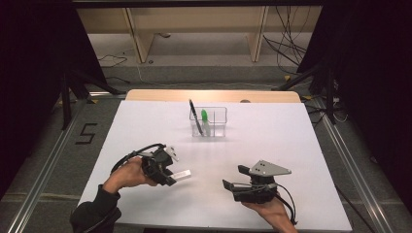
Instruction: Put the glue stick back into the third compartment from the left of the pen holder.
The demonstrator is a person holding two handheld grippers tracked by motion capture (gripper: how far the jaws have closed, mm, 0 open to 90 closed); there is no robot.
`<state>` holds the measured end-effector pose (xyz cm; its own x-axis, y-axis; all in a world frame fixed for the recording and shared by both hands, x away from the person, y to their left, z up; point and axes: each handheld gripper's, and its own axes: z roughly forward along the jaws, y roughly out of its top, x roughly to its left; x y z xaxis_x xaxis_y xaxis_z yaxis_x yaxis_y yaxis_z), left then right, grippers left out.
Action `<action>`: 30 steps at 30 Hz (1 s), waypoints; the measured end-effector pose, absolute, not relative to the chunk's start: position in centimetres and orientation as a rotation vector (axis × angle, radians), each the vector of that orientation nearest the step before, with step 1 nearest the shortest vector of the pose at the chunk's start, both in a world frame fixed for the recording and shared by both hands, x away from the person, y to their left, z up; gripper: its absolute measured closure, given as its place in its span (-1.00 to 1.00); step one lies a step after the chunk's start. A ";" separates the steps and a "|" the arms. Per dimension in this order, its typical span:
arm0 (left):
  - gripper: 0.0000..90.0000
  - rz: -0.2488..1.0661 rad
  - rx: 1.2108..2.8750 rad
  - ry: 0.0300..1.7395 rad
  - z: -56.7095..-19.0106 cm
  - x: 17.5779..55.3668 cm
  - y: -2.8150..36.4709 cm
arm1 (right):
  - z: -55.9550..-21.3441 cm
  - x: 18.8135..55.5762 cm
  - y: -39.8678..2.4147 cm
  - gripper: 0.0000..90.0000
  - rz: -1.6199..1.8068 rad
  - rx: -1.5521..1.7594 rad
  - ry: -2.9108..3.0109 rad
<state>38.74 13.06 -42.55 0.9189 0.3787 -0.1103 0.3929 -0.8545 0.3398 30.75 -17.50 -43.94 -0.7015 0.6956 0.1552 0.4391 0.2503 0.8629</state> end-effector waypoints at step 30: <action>0.49 -0.155 2.746 0.435 -41.6 37.5 5.5 | -45.5 26.8 -12.2 -0.42 1.052 0.471 2.235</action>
<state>37.52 5.45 -41.64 0.9468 0.2787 -0.1612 0.3177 -0.8896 0.3281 26.77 -12.21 -45.46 -0.7466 0.5464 -0.3795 0.0558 0.6199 0.7827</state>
